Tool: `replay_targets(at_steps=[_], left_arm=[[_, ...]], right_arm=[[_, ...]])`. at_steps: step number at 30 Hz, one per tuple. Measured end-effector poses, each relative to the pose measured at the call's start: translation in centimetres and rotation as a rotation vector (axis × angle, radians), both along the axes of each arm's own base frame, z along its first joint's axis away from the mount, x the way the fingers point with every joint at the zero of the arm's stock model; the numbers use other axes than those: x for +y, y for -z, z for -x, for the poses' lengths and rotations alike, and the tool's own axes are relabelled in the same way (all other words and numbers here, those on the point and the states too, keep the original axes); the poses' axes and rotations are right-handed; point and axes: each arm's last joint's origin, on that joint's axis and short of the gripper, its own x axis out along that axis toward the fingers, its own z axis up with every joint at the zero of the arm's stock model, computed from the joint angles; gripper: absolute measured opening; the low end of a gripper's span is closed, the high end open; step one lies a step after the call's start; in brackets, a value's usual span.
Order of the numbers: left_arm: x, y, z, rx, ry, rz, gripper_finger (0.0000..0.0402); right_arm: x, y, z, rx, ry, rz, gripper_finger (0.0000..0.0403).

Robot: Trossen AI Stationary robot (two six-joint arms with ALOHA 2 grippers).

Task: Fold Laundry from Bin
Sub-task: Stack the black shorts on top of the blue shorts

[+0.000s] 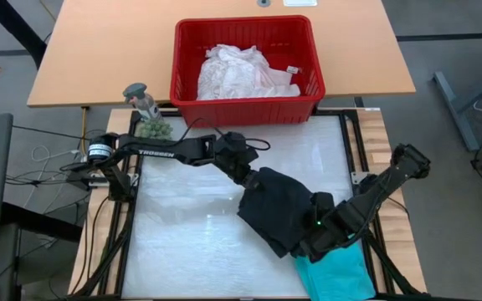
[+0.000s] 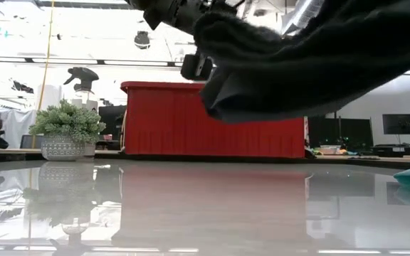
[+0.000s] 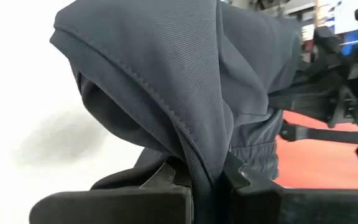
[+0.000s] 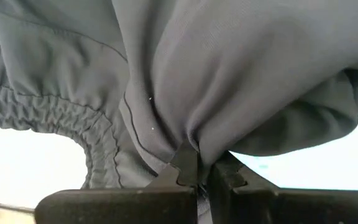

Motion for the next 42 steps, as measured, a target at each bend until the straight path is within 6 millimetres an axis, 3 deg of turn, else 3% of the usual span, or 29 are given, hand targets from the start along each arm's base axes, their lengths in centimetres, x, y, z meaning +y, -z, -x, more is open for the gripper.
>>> replay_targets(at_steps=[4,18,22,30,37,42], left_arm=[[-1.2,-0.2,-0.3,-0.023,-0.011,-0.015,0.0000],[-6.2,-1.3,-0.9,-0.138,-0.076,-0.023,0.0000],[-8.0,-0.5,-1.6,-0.153,-0.112,-0.029,0.0000],[-12.8,4.6,-6.9,-0.057,0.015,0.139,0.0004],[-15.6,1.7,-10.5,-0.137,0.116,0.233,0.0005],[-16.9,2.3,-11.8,-0.092,0.134,0.251,0.0006]], right_arm=[[0.6,-0.9,0.7,0.041,-0.028,0.006,0.0031],[4.6,-0.7,4.9,0.252,-0.216,-0.107,0.0031],[4.8,-0.7,5.3,0.272,-0.230,-0.114,0.0031],[5.1,-0.7,5.7,0.330,-0.247,-0.168,0.0031],[6.1,-0.8,7.1,0.407,-0.278,-0.231,0.0031],[6.8,-0.8,8.1,0.470,-0.296,-0.278,0.0031]])
